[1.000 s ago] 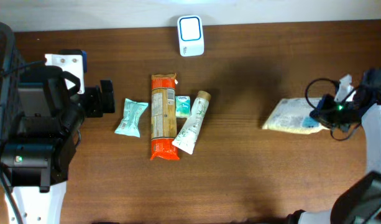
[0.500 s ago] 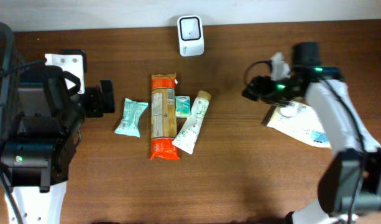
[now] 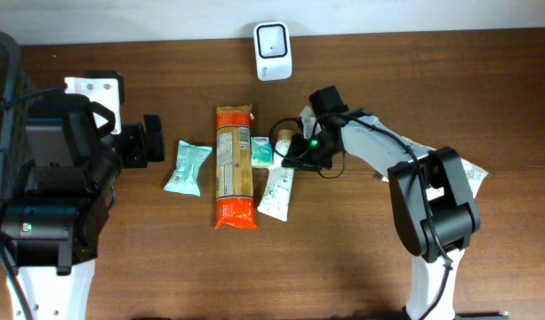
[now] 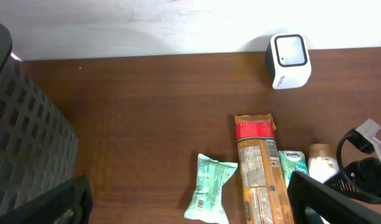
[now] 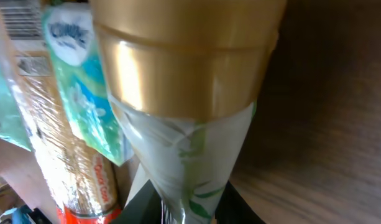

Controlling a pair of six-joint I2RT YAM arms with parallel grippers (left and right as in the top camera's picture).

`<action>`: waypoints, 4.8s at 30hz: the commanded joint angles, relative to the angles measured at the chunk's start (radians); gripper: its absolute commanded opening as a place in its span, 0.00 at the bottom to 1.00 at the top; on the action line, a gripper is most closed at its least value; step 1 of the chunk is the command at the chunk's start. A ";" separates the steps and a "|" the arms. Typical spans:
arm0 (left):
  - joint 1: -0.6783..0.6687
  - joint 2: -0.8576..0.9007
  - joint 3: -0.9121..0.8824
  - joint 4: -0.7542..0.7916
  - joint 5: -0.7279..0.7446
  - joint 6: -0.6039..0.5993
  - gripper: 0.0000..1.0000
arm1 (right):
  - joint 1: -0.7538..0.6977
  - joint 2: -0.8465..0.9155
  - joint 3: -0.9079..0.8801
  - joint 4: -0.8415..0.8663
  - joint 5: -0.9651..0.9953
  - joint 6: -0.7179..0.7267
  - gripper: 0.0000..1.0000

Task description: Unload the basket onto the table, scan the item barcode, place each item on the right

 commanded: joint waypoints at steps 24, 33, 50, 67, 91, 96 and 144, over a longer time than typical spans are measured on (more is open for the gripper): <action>0.002 -0.005 0.005 0.003 -0.007 0.015 0.99 | 0.407 0.183 0.390 -0.721 0.744 0.316 0.59; 0.002 -0.005 0.005 0.003 -0.007 0.015 0.99 | 0.405 0.167 0.414 -0.774 0.858 0.168 0.04; 0.002 -0.005 0.005 0.003 -0.007 0.015 0.99 | 0.381 0.298 0.433 -0.563 1.086 -0.044 0.61; 0.002 -0.005 0.005 0.003 -0.007 0.015 0.99 | 0.145 0.182 0.601 -0.682 -0.054 -0.388 0.04; 0.002 -0.005 0.005 0.003 -0.007 0.015 0.99 | 0.017 0.183 0.586 -0.682 0.013 -0.425 0.04; 0.002 -0.005 0.005 0.003 -0.007 0.015 0.99 | 0.008 0.183 0.368 -0.517 -0.023 -0.425 0.04; 0.002 -0.005 0.005 0.003 -0.007 0.015 0.99 | -0.251 -0.110 -0.261 -0.063 -0.021 -0.356 0.35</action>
